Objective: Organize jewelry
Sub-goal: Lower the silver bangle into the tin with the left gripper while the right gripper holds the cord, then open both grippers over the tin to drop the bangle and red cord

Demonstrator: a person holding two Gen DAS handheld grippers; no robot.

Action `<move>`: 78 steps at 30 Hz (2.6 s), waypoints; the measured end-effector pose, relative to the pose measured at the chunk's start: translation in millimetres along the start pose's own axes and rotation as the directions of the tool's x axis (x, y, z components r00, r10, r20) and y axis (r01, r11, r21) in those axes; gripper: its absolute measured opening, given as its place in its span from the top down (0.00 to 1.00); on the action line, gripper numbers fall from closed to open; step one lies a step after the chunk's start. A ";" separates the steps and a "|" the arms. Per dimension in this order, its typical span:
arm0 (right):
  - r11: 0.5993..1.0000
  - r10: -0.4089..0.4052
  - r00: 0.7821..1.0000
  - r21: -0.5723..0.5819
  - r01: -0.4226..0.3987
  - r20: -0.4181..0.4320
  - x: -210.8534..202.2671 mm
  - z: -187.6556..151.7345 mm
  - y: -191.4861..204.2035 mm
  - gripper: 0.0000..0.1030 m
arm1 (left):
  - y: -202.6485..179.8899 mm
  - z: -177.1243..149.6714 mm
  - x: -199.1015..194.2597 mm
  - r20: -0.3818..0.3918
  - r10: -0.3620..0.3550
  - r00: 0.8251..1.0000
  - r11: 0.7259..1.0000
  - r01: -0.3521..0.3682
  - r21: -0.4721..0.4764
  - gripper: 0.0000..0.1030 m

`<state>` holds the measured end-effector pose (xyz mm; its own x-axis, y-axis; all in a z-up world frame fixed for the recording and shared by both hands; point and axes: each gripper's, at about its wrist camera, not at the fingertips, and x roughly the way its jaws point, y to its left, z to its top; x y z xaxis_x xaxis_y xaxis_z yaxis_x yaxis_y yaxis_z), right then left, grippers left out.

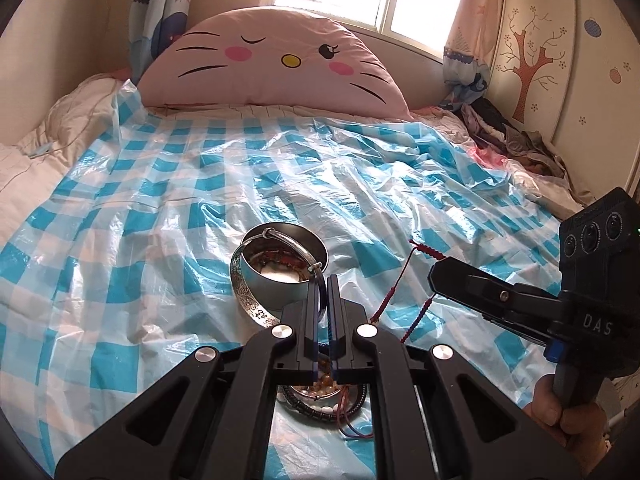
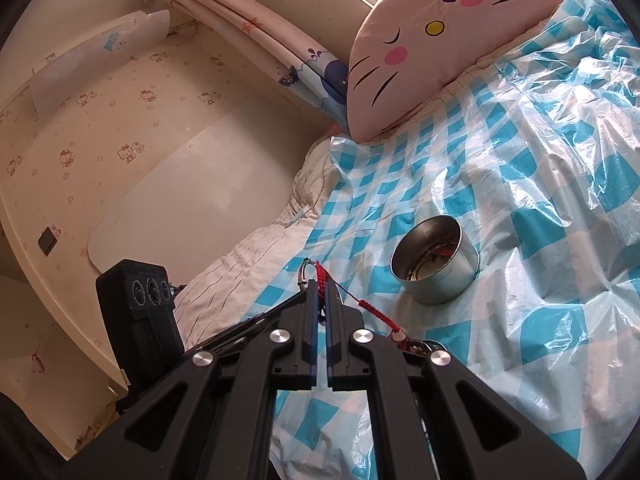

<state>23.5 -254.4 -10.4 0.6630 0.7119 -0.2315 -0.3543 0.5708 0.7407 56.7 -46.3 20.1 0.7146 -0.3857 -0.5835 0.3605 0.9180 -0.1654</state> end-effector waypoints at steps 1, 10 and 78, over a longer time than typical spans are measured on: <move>1.000 0.003 1.000 0.003 -0.003 0.003 0.1 -0.4 -1.4 0.96 | -0.3 0.0 0.5 0.006 0.006 1.000 1.000 -0.006 0.001 0.96; 0.999 0.030 0.999 0.025 -0.031 0.022 4.6 -1.2 -11.1 0.96 | -2.7 -3.1 5.2 0.040 0.050 0.998 0.999 -0.050 -0.004 0.96; 0.994 -0.043 0.998 0.106 0.039 0.036 100.9 64.1 -74.5 0.96 | 41.9 39.4 125.1 -0.051 -0.102 0.993 0.969 0.088 -0.230 0.95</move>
<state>159.1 -251.4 -48.5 0.7007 0.6719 -0.2401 -0.2566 0.5513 0.7938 184.8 -59.8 -28.5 0.6428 -0.4724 -0.6030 0.2742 0.8769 -0.3947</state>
